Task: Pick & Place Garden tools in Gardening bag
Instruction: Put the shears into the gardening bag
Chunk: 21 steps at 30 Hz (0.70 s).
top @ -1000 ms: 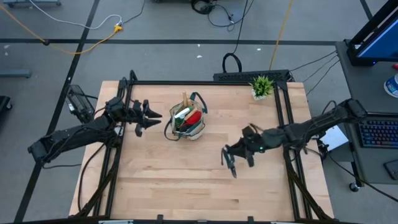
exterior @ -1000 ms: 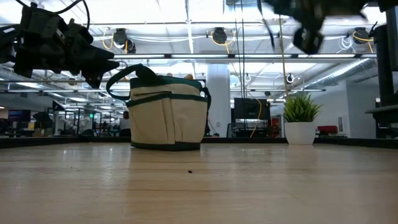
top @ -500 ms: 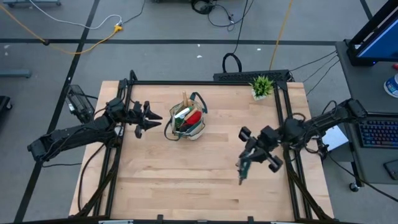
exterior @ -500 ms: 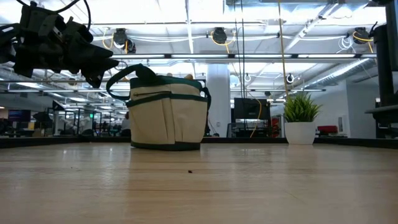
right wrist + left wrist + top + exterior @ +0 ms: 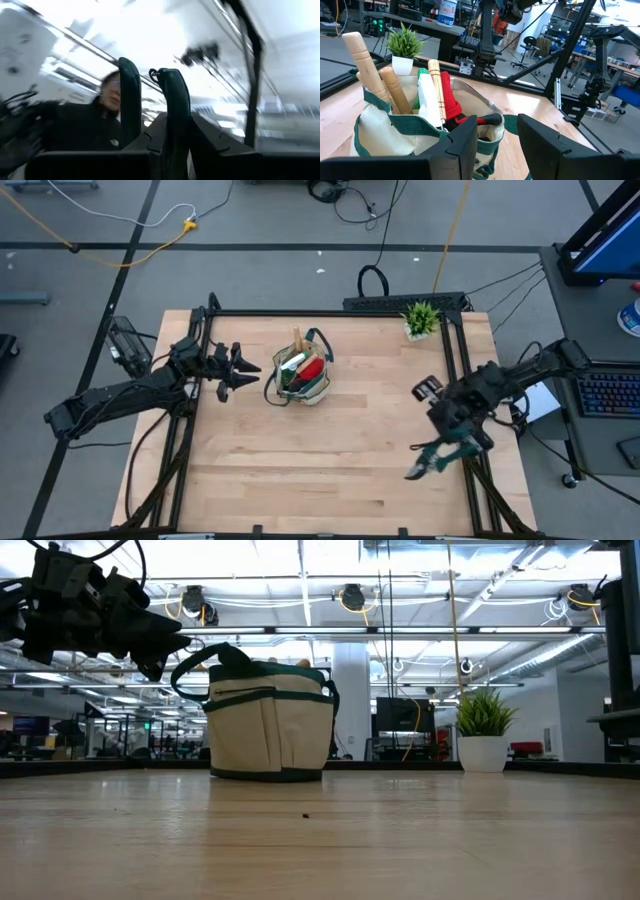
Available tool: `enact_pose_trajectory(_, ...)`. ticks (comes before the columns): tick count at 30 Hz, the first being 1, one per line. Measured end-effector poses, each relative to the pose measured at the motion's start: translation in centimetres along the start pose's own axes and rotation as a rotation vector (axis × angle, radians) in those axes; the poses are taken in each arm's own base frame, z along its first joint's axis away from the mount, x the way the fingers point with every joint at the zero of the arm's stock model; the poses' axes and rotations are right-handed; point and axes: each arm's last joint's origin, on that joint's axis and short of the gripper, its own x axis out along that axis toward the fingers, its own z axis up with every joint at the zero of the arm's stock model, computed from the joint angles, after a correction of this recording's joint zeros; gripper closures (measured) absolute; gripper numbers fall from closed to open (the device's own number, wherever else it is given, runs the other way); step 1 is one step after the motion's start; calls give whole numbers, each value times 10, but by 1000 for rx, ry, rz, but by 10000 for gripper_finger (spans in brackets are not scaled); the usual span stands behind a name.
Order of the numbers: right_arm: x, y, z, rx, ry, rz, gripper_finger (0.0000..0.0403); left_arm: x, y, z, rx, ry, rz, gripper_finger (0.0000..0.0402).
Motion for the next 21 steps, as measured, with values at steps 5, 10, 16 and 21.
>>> enact_pose_trajectory(5, 0, 3, 4, -108, -34, 83, 359, 0, 0, 0, 1, 0, 1, 256)
enact_pose_trajectory(10, 0, 2, 3, -113, -25, 64, 359, 0, 0, 0, 1, -2, 9, 256)
enact_pose_trajectory(16, 0, -4, 4, -96, -48, -142, 359, 0, 0, 0, 5, -2, 10, 256)
enact_pose_trajectory(21, -3, -12, 5, -59, -95, -469, 359, 0, 0, 0, 5, -2, 10, 256)
